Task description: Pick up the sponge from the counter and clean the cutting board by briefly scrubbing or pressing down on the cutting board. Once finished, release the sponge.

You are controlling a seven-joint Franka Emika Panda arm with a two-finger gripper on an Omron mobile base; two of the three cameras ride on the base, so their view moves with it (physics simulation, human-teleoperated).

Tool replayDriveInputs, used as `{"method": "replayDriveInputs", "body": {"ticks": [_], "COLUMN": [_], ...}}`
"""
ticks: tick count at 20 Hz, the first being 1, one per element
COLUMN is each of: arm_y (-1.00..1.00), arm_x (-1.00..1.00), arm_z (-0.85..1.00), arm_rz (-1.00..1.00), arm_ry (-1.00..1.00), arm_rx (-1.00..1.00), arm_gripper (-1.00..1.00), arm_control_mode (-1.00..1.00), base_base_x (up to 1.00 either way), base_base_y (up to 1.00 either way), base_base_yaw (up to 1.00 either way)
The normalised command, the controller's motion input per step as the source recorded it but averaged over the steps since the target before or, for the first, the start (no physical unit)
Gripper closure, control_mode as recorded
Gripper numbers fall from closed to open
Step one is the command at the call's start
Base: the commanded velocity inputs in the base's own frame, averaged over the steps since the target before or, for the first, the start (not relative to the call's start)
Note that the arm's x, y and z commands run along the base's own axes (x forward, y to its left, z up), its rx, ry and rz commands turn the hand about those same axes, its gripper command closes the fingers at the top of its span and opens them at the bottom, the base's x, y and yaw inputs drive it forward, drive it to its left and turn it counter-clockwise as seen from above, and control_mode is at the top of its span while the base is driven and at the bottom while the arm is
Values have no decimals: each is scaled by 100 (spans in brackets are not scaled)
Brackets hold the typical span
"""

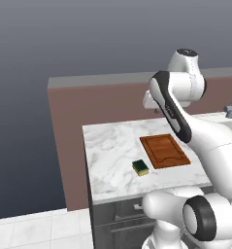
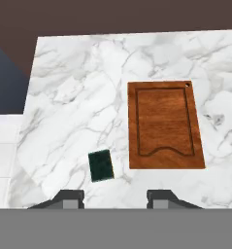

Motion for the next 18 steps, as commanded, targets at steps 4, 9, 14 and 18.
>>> {"method": "replayDriveInputs", "body": {"ticks": [4, 9, 14, 18], "arm_y": [7, 17, 21, 12], "arm_x": [-5, -27, -7, 0], "arm_z": [-7, -49, -74, -65], "arm_rz": [1, 0, 0, 0], "arm_ry": [0, 1, 24, 33], "arm_rx": [0, 0, 0, 0], "arm_gripper": [-100, -100, -100, -100], "arm_control_mode": [-100, -100, -100, -100], "base_base_x": [0, 0, 0, 0], "base_base_y": [0, 0, 0, 0], "base_base_yaw": [0, 0, 0, 0]}}
